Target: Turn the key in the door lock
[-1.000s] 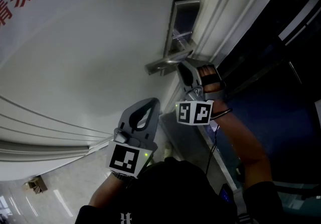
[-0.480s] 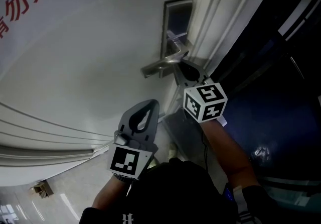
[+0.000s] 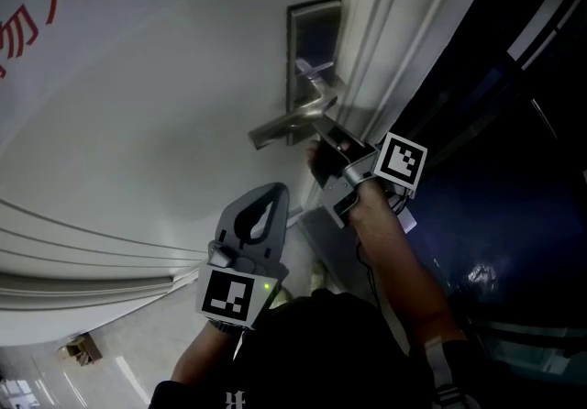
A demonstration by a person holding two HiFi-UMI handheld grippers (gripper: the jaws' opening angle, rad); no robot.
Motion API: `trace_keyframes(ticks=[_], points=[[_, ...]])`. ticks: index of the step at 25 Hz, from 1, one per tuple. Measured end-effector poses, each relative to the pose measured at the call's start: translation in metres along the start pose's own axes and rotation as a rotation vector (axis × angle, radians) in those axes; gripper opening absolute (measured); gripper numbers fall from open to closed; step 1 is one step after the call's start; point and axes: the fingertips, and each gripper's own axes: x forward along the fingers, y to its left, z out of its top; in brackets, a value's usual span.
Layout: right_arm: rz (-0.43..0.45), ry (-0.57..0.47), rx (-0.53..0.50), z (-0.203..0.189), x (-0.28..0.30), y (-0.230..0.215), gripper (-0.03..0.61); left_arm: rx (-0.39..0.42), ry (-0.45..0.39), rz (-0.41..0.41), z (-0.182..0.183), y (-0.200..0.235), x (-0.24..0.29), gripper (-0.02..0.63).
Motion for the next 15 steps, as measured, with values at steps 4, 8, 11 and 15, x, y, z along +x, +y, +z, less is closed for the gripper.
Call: trace_keyframes(ticks=[4,8,11,15], points=[[0.065,0.014,0.158,-0.001,0.002,0.000,0.023,0.001,0.003,0.006,0.000,0.001,0.004,0.008],[0.099,0.029,0.227,-0.003,0.003,0.000,0.023,0.004,0.006,0.011,0.000,0.001,0.010,0.008],[0.121,0.040,0.268,-0.003,0.003,0.000,0.023,0.005,0.008,0.014,0.000,0.000,0.014,0.008],[0.157,0.054,0.336,-0.005,0.004,-0.001,0.023,0.006,0.013,0.022,-0.001,0.000,0.020,0.008]])
